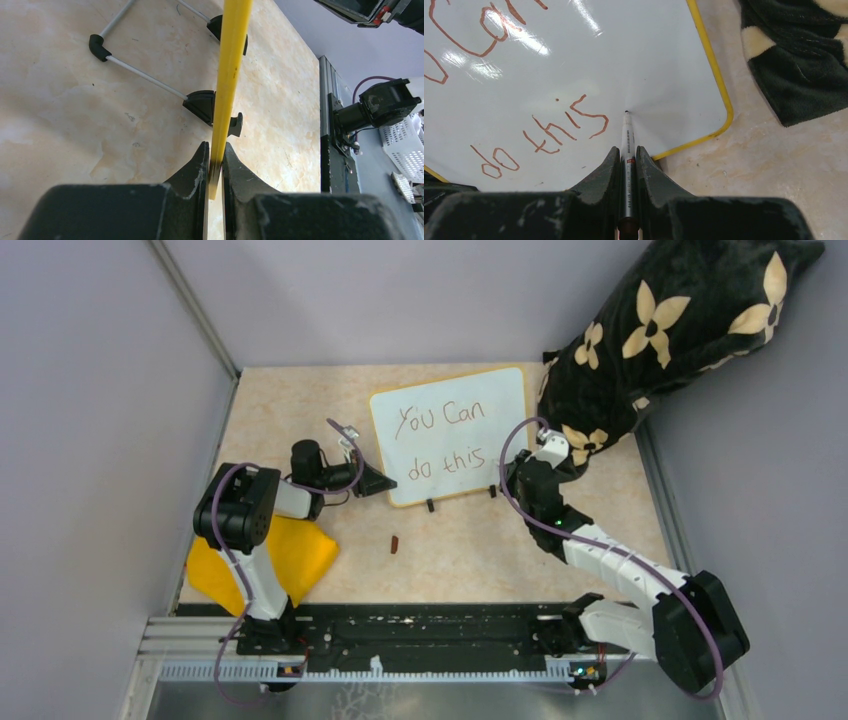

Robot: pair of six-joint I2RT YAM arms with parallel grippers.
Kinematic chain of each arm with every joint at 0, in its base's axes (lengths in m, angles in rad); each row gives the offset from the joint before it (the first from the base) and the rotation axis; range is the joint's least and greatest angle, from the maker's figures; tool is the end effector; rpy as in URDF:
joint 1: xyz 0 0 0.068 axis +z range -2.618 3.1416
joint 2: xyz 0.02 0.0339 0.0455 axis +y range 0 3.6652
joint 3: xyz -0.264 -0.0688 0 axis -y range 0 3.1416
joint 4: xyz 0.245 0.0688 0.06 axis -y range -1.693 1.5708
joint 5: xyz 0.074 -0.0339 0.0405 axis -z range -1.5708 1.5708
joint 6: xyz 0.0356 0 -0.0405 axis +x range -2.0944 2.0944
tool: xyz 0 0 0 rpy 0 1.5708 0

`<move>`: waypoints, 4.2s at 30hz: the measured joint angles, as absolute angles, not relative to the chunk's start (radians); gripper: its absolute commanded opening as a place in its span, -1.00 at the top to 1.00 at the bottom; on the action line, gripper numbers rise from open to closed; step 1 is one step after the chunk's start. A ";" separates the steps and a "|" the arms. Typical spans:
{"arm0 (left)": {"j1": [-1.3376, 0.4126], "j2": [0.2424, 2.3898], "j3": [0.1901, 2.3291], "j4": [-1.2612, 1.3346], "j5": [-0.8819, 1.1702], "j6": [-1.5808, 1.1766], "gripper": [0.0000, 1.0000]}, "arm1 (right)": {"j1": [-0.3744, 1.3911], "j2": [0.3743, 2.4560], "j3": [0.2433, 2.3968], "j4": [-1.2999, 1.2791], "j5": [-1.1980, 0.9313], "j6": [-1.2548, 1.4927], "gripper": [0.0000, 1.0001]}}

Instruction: Write a sentence on the whiteboard

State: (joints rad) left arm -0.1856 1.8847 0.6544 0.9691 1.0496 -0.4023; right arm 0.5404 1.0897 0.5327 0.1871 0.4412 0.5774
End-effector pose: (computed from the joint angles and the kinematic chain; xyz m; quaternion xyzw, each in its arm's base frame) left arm 0.3172 -0.0910 0.1300 0.2291 0.7154 -0.5331 0.3893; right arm 0.2106 0.1087 0.2306 0.1385 0.8027 0.1393 0.5632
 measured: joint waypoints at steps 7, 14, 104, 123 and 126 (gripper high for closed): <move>-0.186 1.885 0.656 0.968 1.050 -0.402 1.00 | 0.540 1.092 0.533 0.189 0.440 0.577 1.00; -0.187 1.885 0.656 0.968 1.051 -0.402 1.00 | 0.540 1.092 0.533 0.189 0.440 0.579 1.00; -0.195 1.718 0.621 0.835 0.917 -0.366 -0.98 | 0.540 0.690 0.570 -0.129 0.316 0.520 1.00; -0.141 0.976 0.609 0.032 -0.057 -0.567 -0.98 | 0.539 0.435 0.568 -0.148 0.242 0.498 1.00; -0.141 0.979 0.629 -0.079 -0.067 -0.596 -0.98 | 0.539 0.405 0.564 -0.160 0.223 0.495 1.00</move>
State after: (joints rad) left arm -0.1413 0.9787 0.6289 -0.0792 -0.0669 -0.5957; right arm 0.5388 0.4049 0.5636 -0.1600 0.2234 0.4950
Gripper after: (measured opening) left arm 0.989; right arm 0.113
